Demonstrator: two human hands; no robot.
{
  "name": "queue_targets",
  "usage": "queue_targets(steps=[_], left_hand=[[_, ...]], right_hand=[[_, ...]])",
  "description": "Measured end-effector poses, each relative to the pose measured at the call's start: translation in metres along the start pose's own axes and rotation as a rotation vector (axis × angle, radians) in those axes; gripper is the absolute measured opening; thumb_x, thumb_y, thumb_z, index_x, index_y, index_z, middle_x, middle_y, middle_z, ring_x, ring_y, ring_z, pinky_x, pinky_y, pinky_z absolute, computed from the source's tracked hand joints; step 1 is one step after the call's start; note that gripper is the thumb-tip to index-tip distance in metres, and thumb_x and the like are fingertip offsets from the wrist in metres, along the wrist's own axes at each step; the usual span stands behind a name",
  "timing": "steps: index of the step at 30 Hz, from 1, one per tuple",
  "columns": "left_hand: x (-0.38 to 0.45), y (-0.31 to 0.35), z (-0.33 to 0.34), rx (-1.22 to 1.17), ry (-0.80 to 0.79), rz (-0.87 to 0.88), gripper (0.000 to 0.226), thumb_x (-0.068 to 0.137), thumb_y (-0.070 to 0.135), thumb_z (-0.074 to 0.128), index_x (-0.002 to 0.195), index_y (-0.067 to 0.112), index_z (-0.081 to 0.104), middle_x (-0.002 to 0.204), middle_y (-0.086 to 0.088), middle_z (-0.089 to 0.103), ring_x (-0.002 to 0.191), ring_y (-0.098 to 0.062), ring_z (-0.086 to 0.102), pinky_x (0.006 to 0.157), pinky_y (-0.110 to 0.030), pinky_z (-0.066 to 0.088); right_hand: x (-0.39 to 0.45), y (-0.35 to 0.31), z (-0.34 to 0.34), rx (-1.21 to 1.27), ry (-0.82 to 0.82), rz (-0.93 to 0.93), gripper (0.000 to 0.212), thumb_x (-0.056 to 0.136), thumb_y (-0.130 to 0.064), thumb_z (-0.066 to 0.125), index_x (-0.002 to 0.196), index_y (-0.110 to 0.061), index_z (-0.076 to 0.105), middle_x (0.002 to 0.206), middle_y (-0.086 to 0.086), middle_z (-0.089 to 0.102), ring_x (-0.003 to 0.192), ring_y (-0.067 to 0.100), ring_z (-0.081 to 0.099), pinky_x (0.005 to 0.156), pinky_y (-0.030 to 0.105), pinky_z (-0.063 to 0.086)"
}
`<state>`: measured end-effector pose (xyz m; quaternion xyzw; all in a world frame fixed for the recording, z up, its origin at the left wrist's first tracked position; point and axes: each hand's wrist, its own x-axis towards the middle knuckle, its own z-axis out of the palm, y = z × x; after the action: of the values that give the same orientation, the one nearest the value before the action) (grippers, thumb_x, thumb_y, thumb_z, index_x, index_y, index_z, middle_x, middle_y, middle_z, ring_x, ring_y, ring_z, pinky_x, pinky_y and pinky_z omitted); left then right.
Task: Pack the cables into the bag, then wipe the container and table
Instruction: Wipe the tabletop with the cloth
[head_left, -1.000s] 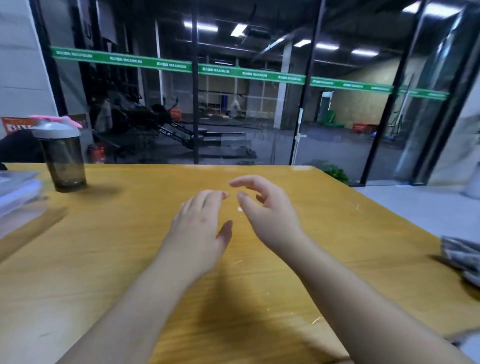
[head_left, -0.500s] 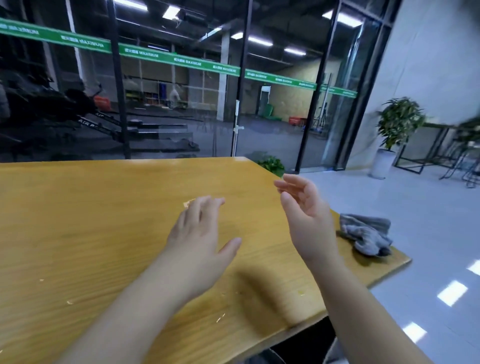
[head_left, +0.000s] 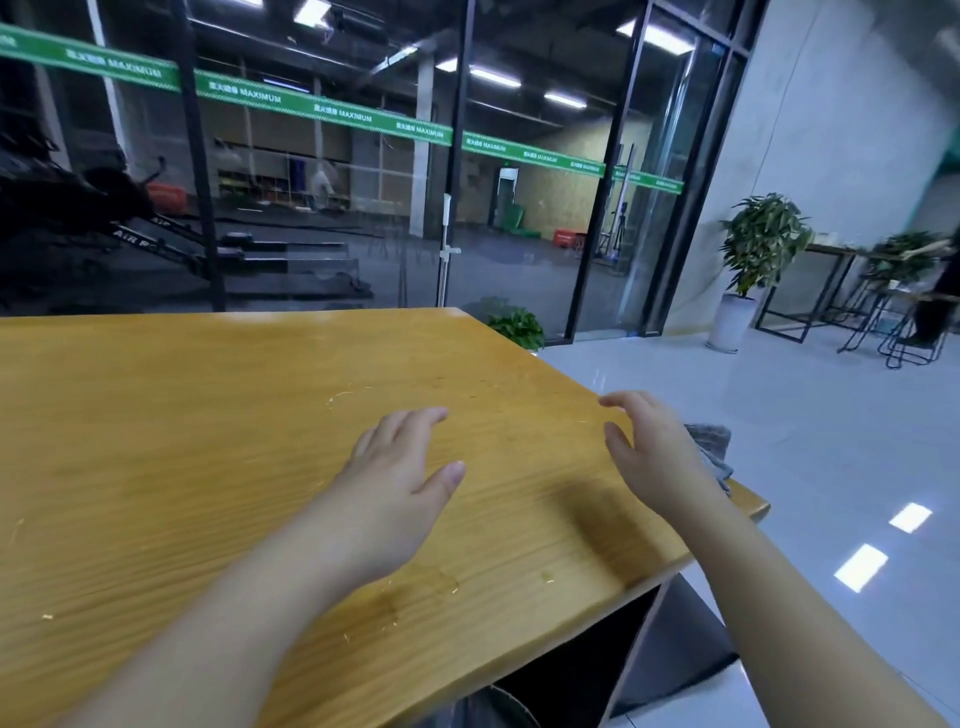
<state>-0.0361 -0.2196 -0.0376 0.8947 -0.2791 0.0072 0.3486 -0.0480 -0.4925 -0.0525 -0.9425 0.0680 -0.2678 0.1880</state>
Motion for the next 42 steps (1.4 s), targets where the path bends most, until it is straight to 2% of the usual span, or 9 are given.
queue_targets(steps=[11,16,21,27,30,32,34,38,42], left_hand=[[0.004,-0.004,0.002,-0.082,-0.035,0.009,0.044,0.096,0.038,0.039,0.138,0.039,0.024,0.131,0.027,0.021,0.135,0.000,0.016,0.100,-0.020,0.023],[0.009,-0.007,0.001,-0.015,-0.051,0.029,0.044,0.096,0.040,0.040,0.137,0.040,0.025,0.141,0.025,0.021,0.135,0.000,0.017,0.102,-0.021,0.024],[0.008,-0.008,-0.001,0.003,-0.064,0.034,0.045,0.095,0.043,0.040,0.136,0.042,0.024,0.144,0.025,0.020,0.134,-0.002,0.021,0.107,-0.028,0.028],[0.006,-0.013,-0.008,0.006,-0.029,0.030,0.044,0.093,0.043,0.044,0.134,0.043,0.027,0.139,0.026,0.024,0.130,-0.002,0.026,0.103,-0.026,0.030],[0.007,-0.013,-0.009,-0.026,-0.016,0.049,0.043,0.092,0.043,0.045,0.132,0.043,0.030,0.133,0.028,0.026,0.123,0.003,0.029,0.098,-0.021,0.029],[0.007,-0.012,-0.009,-0.028,-0.016,0.066,0.043,0.092,0.042,0.046,0.132,0.043,0.031,0.131,0.028,0.027,0.121,0.004,0.029,0.098,-0.020,0.029],[0.007,-0.013,-0.009,-0.035,-0.014,0.069,0.042,0.091,0.043,0.047,0.130,0.044,0.032,0.132,0.028,0.028,0.123,0.003,0.031,0.100,-0.022,0.030],[0.005,-0.012,-0.013,-0.059,0.001,0.066,0.045,0.091,0.043,0.048,0.132,0.045,0.029,0.138,0.025,0.027,0.125,0.002,0.031,0.099,-0.022,0.031],[0.004,-0.004,-0.024,-0.092,-0.062,0.064,0.084,0.087,0.042,0.056,0.140,0.051,-0.009,0.150,0.020,-0.003,0.131,0.008,0.004,0.109,-0.023,0.018]], right_hand=[[0.051,0.074,-0.014,-0.335,-0.270,0.114,0.044,0.095,-0.011,0.046,0.138,-0.020,0.042,0.146,0.000,0.040,0.137,0.019,0.028,0.109,0.033,0.029],[0.057,0.081,-0.013,-0.505,-0.458,0.344,0.031,0.094,-0.025,0.048,0.121,-0.012,0.049,0.115,0.010,0.058,0.107,0.029,0.054,0.084,0.034,0.042],[0.054,0.076,-0.004,-0.554,-0.406,0.337,0.021,0.086,-0.017,0.051,0.066,-0.014,0.045,0.069,0.002,0.047,0.076,0.025,0.051,0.054,0.027,0.036],[0.052,0.056,-0.015,-0.530,-0.273,0.180,0.014,0.088,-0.013,0.049,0.097,-0.019,0.058,0.100,0.005,0.051,0.089,0.025,0.050,0.070,0.030,0.041],[0.055,0.031,-0.025,-0.569,-0.154,0.049,0.010,0.088,-0.009,0.044,0.090,-0.019,0.045,0.078,0.004,0.053,0.078,0.027,0.048,0.087,0.035,0.040],[0.058,0.007,-0.032,-0.620,-0.064,-0.076,0.016,0.084,-0.002,0.043,0.089,-0.015,0.036,0.063,0.001,0.043,0.073,0.026,0.043,0.080,0.035,0.039],[0.061,-0.018,-0.037,-0.512,0.027,-0.149,0.015,0.085,-0.003,0.045,0.093,-0.014,0.038,0.068,0.005,0.046,0.074,0.027,0.045,0.061,0.035,0.036],[0.062,-0.067,-0.037,0.049,0.025,-0.106,0.009,0.093,-0.017,0.052,0.100,-0.021,0.048,0.088,0.003,0.060,0.078,0.024,0.057,0.062,0.035,0.050],[0.051,-0.115,-0.033,0.429,-0.105,-0.198,0.005,0.090,-0.024,0.063,0.086,-0.022,0.060,0.075,-0.010,0.063,0.066,0.005,0.059,0.055,0.023,0.045]])
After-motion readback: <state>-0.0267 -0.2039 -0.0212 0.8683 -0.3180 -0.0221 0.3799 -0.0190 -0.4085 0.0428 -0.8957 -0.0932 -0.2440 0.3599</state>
